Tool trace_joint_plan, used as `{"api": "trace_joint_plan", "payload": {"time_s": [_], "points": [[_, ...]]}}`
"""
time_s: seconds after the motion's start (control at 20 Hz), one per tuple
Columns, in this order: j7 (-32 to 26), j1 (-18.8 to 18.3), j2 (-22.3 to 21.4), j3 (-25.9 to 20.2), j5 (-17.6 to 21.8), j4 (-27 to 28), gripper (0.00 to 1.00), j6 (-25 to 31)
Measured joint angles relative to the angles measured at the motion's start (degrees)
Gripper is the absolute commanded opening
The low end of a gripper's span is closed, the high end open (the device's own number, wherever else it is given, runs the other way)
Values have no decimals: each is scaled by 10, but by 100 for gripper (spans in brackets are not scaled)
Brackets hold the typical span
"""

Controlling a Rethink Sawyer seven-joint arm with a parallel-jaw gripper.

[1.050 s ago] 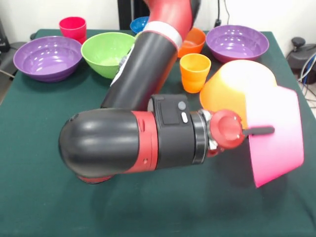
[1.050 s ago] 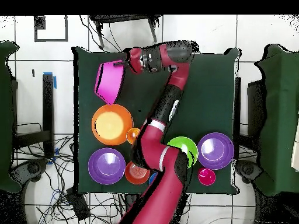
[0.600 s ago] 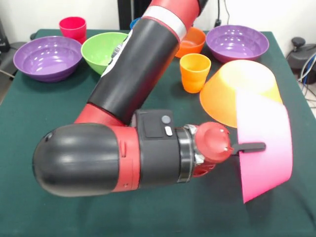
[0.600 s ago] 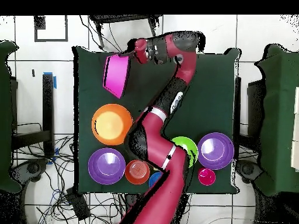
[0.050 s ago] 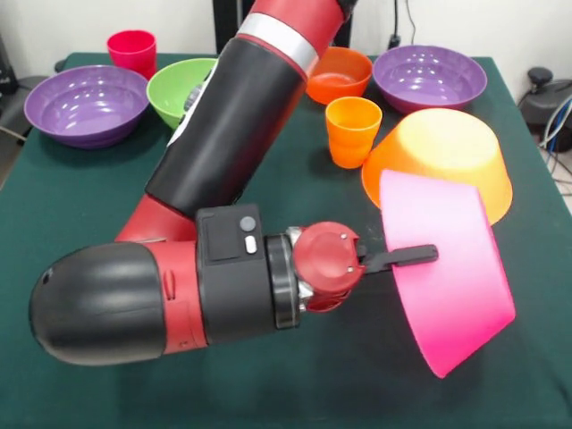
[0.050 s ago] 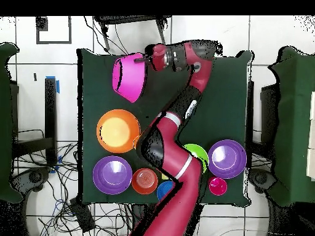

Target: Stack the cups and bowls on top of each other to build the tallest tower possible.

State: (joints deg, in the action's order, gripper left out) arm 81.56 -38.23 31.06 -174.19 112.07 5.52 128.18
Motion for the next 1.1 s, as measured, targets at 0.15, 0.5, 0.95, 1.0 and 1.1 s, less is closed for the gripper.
{"api": "trace_joint_plan", "payload": {"time_s": [0.15, 0.5, 0.95, 1.0, 1.1], "points": [[0, -2, 3, -6, 0, 10, 0, 5], [0, -1, 4, -5, -6, 40, 0, 74], [0, 1, -1, -4, -36, 51, 0, 127], [0, 1, -2, -4, -41, 52, 0, 129], [0, 1, -2, -5, -47, 53, 0, 132]]}}
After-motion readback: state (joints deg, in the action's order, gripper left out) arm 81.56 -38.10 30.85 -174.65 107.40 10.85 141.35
